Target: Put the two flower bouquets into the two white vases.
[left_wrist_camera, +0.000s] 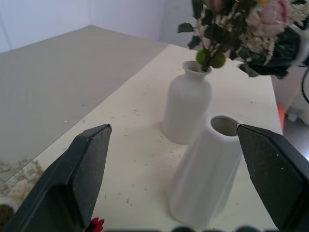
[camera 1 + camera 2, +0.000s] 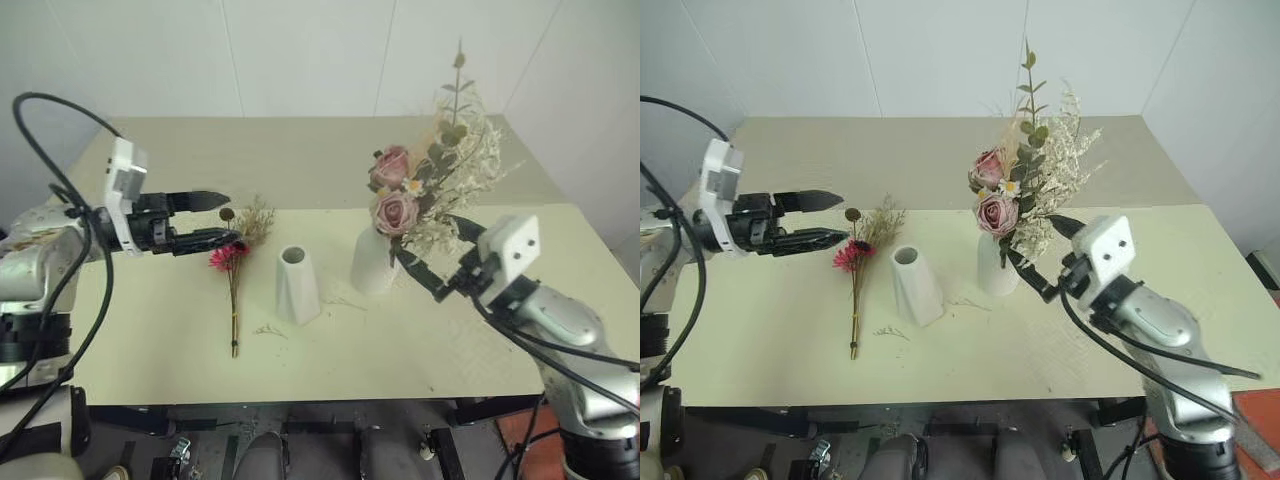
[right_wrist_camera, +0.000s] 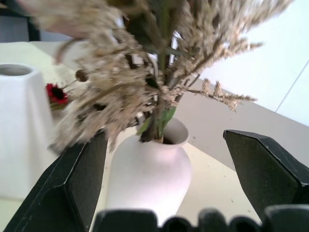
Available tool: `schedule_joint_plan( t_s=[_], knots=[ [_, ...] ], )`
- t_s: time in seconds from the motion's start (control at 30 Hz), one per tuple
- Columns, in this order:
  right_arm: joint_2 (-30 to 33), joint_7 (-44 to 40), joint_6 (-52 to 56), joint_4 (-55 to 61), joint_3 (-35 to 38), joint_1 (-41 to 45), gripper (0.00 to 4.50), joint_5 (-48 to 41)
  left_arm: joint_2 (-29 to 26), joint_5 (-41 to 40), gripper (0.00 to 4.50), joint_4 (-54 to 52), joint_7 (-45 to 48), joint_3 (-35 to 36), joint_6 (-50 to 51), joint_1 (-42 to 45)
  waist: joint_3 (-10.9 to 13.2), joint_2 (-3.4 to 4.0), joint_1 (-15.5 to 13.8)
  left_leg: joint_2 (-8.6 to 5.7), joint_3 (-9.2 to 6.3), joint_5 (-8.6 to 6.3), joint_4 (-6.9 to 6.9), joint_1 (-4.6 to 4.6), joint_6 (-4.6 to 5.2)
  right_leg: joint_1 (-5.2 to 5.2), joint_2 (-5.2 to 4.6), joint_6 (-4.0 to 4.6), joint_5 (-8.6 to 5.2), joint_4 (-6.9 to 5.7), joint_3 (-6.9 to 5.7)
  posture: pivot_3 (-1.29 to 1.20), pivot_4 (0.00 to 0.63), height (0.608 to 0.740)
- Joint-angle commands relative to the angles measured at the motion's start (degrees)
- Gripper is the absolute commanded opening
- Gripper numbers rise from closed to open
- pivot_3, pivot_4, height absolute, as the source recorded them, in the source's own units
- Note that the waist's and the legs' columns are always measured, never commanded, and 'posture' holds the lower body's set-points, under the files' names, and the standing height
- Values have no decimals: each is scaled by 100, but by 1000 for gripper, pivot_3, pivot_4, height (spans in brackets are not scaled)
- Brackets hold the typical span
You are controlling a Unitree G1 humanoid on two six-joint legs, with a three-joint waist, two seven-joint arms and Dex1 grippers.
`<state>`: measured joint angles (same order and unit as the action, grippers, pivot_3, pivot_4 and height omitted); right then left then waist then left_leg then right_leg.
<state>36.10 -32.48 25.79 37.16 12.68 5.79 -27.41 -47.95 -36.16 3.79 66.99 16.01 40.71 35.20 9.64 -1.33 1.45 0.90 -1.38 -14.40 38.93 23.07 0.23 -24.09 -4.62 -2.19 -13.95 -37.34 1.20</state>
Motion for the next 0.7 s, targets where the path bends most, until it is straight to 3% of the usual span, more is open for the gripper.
schedule_joint_plan(
  t_s=[0.03,0.13,0.2,0.3,0.4,0.53,0.7],
  knots=[
    [385,-271,338,489,726,-329,4442,-568,183,-4,4500,-596,-1347,495,439,-169,0,-1,-32,0,1,0,1,-5,0,4,0,1,1,0,1,0,150,740],
    [1087,-953,672,678,1529,-1084,4442,-881,503,231,4500,-1407,-2989,819,1289,-476,-1,-4,-92,-1,0,0,0,-14,-1,17,-3,1,1,6,3,0,150,740],
    [1529,-1594,836,729,2057,-1515,4442,-1253,735,145,4500,-1977,-3857,1047,2401,-571,-3,-13,-100,1,-3,-1,0,-13,-1,24,-1,1,2,15,-3,0,150,740],
    [1945,-2294,957,714,2560,-1831,4442,-1686,1013,-25,4500,-2755,-4495,1151,3732,-702,-1,-16,-95,0,-4,-1,2,-23,-1,43,-2,-1,3,18,-4,0,150,740],
    [2204,-2363,1042,548,2577,-1626,4442,-1899,1660,132,4500,-3266,-5206,1013,5047,-619,4,-27,-85,2,-6,-4,-5,-87,-2,114,-1,-4,1,34,-11,0,150,740],
    [2316,-2264,1052,347,2258,-1301,4442,-1880,2060,136,4500,-3139,-5941,739,5179,-824,14,-45,-58,2,-6,-5,-7,-138,-3,162,5,-42,-22,38,-9,0,150,740],
    [2300,-2186,1034,316,1969,-1117,4442,-1845,2360,488,4500,-2668,-6420,278,5179,-525,17,-49,-100,1,-6,-5,-10,-144,-5,167,6,1,2,42,-3,0,150,740]
  ],
)
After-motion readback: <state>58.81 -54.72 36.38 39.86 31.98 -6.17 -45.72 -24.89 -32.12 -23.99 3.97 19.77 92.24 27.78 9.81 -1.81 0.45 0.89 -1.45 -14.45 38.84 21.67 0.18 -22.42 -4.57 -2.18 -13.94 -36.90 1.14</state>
